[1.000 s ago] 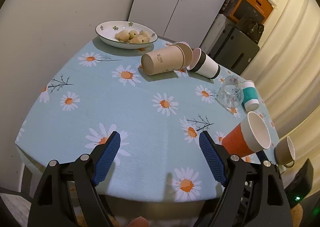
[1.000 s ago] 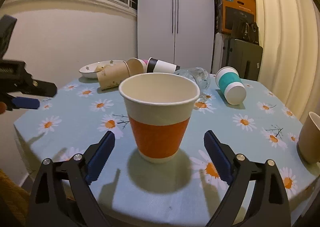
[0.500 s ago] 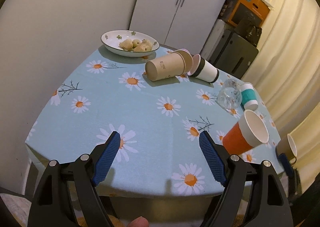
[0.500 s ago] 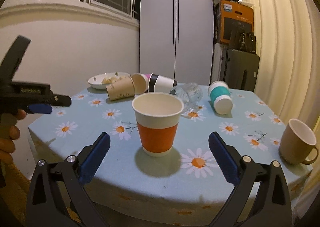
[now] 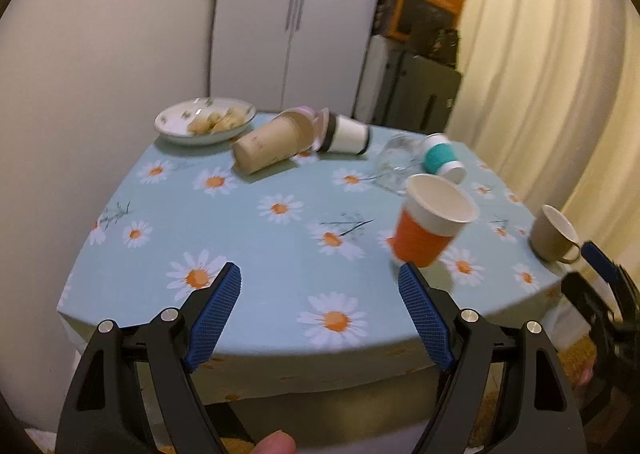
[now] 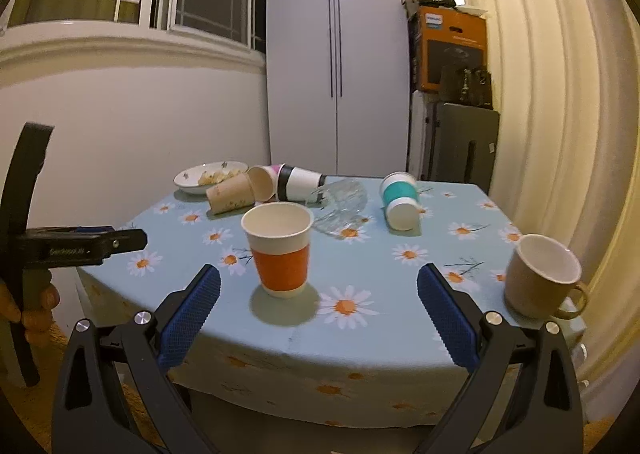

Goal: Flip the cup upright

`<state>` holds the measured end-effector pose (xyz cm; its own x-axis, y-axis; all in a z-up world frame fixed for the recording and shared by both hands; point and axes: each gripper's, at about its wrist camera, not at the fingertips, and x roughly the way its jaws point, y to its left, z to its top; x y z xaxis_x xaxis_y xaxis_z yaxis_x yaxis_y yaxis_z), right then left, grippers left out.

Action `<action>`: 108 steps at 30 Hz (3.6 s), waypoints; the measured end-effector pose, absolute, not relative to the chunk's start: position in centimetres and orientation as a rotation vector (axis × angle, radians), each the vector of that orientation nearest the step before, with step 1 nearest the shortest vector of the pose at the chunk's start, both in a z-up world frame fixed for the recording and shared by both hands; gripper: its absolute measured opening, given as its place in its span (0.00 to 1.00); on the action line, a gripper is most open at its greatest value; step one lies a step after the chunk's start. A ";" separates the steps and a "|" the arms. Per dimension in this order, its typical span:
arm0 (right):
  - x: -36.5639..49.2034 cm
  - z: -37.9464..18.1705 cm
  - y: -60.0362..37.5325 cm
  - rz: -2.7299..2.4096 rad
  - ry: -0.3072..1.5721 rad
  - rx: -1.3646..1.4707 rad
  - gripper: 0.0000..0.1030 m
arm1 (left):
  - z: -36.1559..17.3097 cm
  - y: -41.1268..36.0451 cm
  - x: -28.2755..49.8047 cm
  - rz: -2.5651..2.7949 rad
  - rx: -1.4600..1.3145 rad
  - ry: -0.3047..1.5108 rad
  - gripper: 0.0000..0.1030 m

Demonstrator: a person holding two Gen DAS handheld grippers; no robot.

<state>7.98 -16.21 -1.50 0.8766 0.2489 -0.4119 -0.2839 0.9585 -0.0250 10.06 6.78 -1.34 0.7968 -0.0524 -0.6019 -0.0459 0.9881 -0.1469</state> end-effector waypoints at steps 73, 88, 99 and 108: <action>0.0 0.6 -18.8 0.266 0.406 -0.151 0.95 | -0.8 0.0 -1.2 -0.033 -0.045 0.548 0.94; 0.2 0.5 -18.7 0.271 0.415 -0.158 0.95 | -1.1 -0.3 -1.3 -0.037 -0.032 0.553 0.94; 0.3 0.4 -18.7 0.270 0.424 -0.158 0.95 | -1.0 -0.5 -1.4 -0.036 -0.030 0.554 0.94; 0.4 0.4 -18.8 0.267 0.427 -0.161 0.95 | -1.1 -0.1 -1.3 -0.039 -0.044 0.560 0.94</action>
<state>0.36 -18.80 0.39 0.8762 0.2210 -0.4282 -0.2882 0.9525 -0.0981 -1.26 -0.11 -1.14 0.8465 -0.0486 -0.5301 0.0249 0.9983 -0.0519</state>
